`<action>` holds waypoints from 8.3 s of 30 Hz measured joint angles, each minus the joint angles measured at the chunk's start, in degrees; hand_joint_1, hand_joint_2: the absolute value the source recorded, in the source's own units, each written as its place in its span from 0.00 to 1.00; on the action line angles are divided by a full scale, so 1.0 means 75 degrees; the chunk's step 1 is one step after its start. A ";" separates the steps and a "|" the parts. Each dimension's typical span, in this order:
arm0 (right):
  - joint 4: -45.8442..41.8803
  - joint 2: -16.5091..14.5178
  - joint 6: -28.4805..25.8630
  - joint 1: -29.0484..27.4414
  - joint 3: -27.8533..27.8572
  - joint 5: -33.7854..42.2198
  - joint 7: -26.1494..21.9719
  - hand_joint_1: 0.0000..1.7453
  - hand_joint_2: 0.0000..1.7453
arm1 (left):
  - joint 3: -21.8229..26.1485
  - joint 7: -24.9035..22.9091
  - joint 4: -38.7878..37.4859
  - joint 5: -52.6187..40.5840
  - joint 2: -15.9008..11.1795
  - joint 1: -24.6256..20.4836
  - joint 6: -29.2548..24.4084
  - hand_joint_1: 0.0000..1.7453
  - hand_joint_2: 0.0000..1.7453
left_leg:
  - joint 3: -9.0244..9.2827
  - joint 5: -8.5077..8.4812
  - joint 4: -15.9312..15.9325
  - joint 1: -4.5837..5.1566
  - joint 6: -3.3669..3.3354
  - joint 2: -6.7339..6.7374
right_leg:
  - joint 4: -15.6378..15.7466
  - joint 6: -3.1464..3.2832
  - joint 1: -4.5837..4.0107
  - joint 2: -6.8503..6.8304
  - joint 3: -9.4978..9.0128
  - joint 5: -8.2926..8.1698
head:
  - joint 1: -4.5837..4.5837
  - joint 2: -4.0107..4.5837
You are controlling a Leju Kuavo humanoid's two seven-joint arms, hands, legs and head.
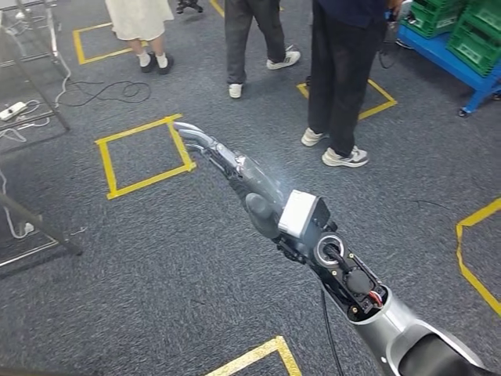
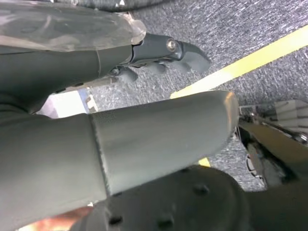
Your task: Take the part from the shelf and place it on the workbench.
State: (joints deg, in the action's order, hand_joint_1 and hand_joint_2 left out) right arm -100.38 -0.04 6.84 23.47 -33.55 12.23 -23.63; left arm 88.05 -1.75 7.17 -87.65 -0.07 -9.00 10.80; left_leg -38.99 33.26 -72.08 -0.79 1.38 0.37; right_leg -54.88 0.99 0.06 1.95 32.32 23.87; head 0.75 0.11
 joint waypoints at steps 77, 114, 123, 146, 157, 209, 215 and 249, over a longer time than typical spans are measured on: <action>1.1604 0.0847 -0.1475 -0.2666 0.2643 -0.0363 0.3821 0.00 0.00 | -0.0006 -0.0120 0.0003 -0.0003 -0.0127 -0.0001 -0.0067 0.00 0.00 | 0.1329 -0.1076 0.2642 0.0093 -0.0411 0.0211 | -0.2155 -0.0508 0.0131 -0.0202 0.0866 0.1109 | 0.0196 0.0000; 1.1850 0.0611 -0.1409 -0.2614 0.2739 -0.0364 0.3788 0.00 0.00 | -0.0541 -0.0081 0.0006 -0.0003 -0.0193 0.0023 -0.0047 0.00 0.00 | 0.1411 -0.0893 0.2458 0.0124 -0.0153 0.0503 | -0.0104 -0.0401 0.0163 -0.0582 -0.0275 0.0348 | 0.0260 0.0000; 1.1871 0.0597 -0.1356 -0.2592 0.2739 -0.0392 0.3741 0.00 0.00 | -0.0588 -0.0087 0.0006 -0.0003 -0.0166 0.0045 -0.0073 0.00 0.00 | 0.0251 0.0103 0.0078 0.0059 -0.0022 0.0010 | -0.0088 -0.0132 0.0116 -0.0009 -0.0175 0.0240 | -0.0011 0.0000; 1.1892 0.0603 -0.1555 -0.2611 0.2731 -0.0500 0.3576 0.00 0.00 | -0.0758 -0.0165 0.0006 -0.0003 -0.0181 0.0008 -0.0348 0.00 0.00 | 0.1373 -0.0792 0.2431 0.0095 -0.0100 0.0252 | -0.0035 -0.0235 0.0125 -0.0285 -0.0461 0.0562 | 0.0150 0.0000; 1.1896 0.0596 -0.1557 -0.2603 0.2733 -0.0500 0.3561 0.00 0.00 | -0.0762 -0.0160 0.0006 -0.0003 -0.0222 0.0089 -0.0347 0.00 0.00 | 0.0191 -0.1573 0.1718 0.0128 -0.0153 -0.0026 | 0.0180 -0.0112 0.0132 -0.0031 -0.1348 0.1151 | -0.0052 0.0000; 1.1950 0.0520 -0.1547 -0.2614 0.2716 -0.0535 0.3505 0.00 0.00 | -0.0768 -0.0108 0.0004 0.0000 -0.0220 -0.0008 -0.0333 0.00 0.00 | 0.2138 -0.0196 0.1688 0.0166 -0.0262 -0.0184 | -0.0284 -0.0093 0.0067 -0.0222 0.0130 0.0230 | 0.0095 0.0000; 1.1950 0.0527 -0.1548 -0.2628 0.2715 -0.0535 0.3477 0.00 0.00 | -0.0768 -0.0090 0.0003 0.0000 -0.0205 0.0064 -0.0347 0.00 0.00 | 0.0153 0.0727 0.0137 0.0079 -0.0091 -0.0119 | 0.0034 -0.0060 0.0141 -0.0163 -0.0760 0.0726 | 0.0011 0.0000; 1.2040 0.0519 -0.1556 -0.2672 0.2667 -0.0500 0.3552 0.00 0.00 | -0.0765 -0.0117 0.0006 0.0003 -0.0263 0.0055 -0.0481 0.00 0.00 | 0.1721 -0.0543 0.2547 0.0205 -0.0351 -0.0214 | -0.0101 -0.0290 0.0045 -0.0149 -0.0008 0.0291 | 0.0065 0.0000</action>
State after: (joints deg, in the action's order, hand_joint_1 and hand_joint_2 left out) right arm -10.08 3.85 -4.83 3.42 -13.55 8.48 3.01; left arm 82.31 -2.63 7.21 -87.62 -2.04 -8.59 7.19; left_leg -26.09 29.19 -52.97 0.74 -1.25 -1.24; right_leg -55.63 -1.18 0.39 0.84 32.26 26.05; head 1.24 0.11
